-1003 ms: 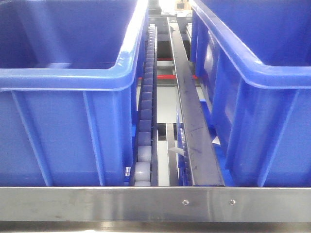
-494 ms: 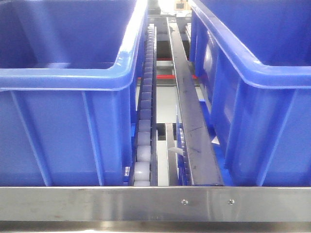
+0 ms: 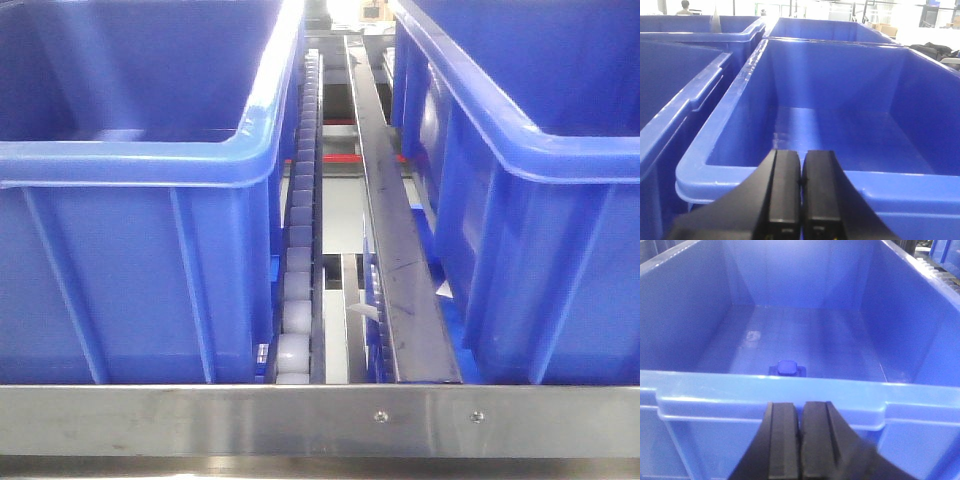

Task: Pick and sort blue part to right shelf

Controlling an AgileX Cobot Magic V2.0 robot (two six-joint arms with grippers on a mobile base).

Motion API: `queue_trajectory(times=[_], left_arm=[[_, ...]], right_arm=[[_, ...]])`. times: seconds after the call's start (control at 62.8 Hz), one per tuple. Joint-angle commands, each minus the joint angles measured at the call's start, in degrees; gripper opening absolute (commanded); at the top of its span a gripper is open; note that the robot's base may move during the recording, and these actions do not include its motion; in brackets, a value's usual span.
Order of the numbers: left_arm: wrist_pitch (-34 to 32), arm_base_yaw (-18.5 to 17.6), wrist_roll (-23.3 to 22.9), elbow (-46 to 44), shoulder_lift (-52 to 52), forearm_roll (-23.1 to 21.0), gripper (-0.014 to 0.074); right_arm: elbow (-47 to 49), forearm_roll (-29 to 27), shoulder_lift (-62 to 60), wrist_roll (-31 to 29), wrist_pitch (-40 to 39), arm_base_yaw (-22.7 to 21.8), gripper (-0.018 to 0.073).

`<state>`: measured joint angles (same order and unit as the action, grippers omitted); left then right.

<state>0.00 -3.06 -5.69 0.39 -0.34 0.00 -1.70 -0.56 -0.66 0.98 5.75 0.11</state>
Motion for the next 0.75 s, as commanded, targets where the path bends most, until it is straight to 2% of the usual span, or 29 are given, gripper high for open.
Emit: queue_trajectory(times=[0.0, 0.732], left_arm=[[-5.18, -0.03, -0.05, 1.41, -1.2, 0.0, 0.0125], [-5.18, -0.03, -0.05, 1.41, -1.2, 0.0, 0.0125]], right_arm=[[1.15, -0.21, -1.17, -0.56, -5.75, -0.26, 0.0043], [1.15, -0.21, -1.17, -0.56, -5.75, -0.26, 0.0043]])
